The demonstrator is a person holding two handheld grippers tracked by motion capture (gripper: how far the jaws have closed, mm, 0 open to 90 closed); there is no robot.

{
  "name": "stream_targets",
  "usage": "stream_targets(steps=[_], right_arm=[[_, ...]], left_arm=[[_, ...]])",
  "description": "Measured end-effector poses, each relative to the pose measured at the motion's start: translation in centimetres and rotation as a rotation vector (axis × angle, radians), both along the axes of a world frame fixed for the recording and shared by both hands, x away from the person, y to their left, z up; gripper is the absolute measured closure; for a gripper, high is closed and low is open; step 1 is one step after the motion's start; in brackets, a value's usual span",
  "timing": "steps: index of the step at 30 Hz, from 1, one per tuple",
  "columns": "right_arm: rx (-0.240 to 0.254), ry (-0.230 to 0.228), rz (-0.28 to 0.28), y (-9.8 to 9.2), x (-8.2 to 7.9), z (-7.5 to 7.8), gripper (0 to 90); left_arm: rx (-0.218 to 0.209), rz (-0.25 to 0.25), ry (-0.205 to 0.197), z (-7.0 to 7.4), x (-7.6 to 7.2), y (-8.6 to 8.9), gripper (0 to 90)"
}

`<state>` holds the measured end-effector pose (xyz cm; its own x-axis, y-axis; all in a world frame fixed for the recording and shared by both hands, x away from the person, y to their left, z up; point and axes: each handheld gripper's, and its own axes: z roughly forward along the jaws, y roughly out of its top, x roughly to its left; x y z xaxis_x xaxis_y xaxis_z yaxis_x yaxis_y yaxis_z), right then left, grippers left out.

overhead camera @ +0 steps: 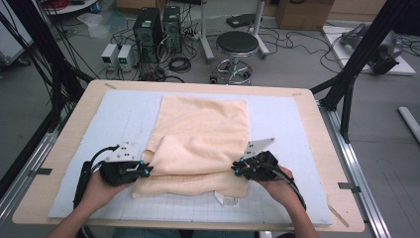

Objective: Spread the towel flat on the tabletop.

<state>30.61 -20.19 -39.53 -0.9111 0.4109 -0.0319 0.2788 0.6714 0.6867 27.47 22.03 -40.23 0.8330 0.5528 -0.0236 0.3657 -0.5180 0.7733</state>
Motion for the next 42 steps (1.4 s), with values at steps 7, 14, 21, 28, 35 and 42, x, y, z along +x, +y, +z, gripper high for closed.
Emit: stream_targets(steps=[7, 14, 21, 28, 35, 42], right_arm=[[0.026, 0.004, 0.010, -0.2, -0.7, 0.0, 70.9], [0.024, -0.024, -0.053, -0.3, 1.7, 0.2, 68.0], [0.015, -0.008, -0.077, 0.2, 3.4, -1.1, 65.5], [0.005, 0.002, -0.075, 0.4, 3.8, -1.6, 62.6], [-0.031, 0.018, -0.056, 0.6, 3.5, -2.2, 64.3], [-0.060, 0.030, -0.051, 0.7, 3.2, -2.3, 70.2]], left_arm=[[-0.017, -0.021, 0.010, 0.4, -1.8, 1.1, 66.4], [-0.065, 0.088, -0.033, 0.8, 1.7, 1.9, 70.3], [-0.034, 0.153, -0.013, -0.7, 6.1, 0.3, 75.4], [0.020, 0.162, 0.052, -2.3, 7.8, -1.6, 74.3], [0.063, 0.147, 0.047, -2.6, 7.9, -1.9, 86.7], [0.019, 0.164, 0.015, -1.0, 6.8, 0.1, 89.2]])
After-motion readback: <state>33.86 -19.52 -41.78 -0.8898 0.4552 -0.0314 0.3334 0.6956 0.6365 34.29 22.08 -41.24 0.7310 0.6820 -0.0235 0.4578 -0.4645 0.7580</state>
